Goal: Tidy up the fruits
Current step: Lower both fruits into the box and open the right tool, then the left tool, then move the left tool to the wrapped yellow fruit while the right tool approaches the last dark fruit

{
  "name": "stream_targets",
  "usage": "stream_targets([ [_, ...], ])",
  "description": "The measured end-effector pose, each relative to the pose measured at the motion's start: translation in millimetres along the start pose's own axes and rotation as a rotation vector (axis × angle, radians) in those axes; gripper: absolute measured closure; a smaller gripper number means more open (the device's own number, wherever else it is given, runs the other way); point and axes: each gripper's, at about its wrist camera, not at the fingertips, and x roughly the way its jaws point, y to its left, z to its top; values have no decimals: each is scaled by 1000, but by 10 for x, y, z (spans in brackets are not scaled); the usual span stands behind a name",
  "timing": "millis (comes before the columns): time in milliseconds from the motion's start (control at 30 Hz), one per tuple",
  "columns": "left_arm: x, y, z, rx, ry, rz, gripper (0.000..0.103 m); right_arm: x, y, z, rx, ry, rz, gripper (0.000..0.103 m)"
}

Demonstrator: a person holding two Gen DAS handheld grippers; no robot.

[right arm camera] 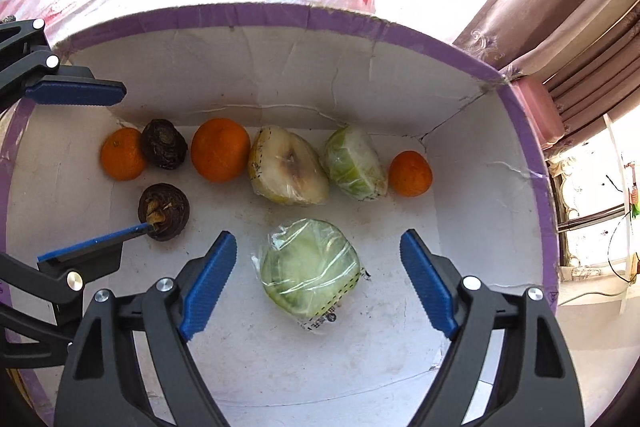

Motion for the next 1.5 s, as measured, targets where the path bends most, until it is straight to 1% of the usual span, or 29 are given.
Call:
stream_targets([
  [100,-125,34,-18,-21,-42,22,35,-157,-23,11,15,-47,-29,19],
  [233,-307,99,-57,-55,-95,33,35,-384,-12,-9,31,-113,-66,16],
  [333,-410,143,-83,-77,-123,35,35,-551,43,-16,44,-150,-73,15],
  [467,-519,180,-122,-107,-156,45,35,-712,-7,-40,61,-198,-85,14],
  [500,-565,194,-141,-115,-165,44,35,-776,44,-66,69,-214,-88,14],
  [567,-636,236,-176,-138,-181,45,34,-869,61,-81,82,-244,-85,14],
  [600,-658,254,-200,-151,-188,45,32,-867,44,-117,88,-263,-85,13],
  [667,-726,304,-242,-176,-202,49,30,-893,80,-152,108,-299,-84,10],
  [833,-885,434,-385,-237,-225,54,29,-1007,189,-148,130,-360,-52,10],
  [933,-974,526,-495,-275,-235,70,26,-1049,296,-139,130,-371,-24,9],
  [1100,-1106,696,-722,-337,-242,95,26,-1090,505,-116,116,-403,26,9],
  [1300,-1319,957,-1108,-410,-243,141,26,-1168,738,-75,104,-434,90,9],
  [1500,-1563,1291,-1646,-510,-231,194,26,-1213,970,15,98,-445,156,9],
])
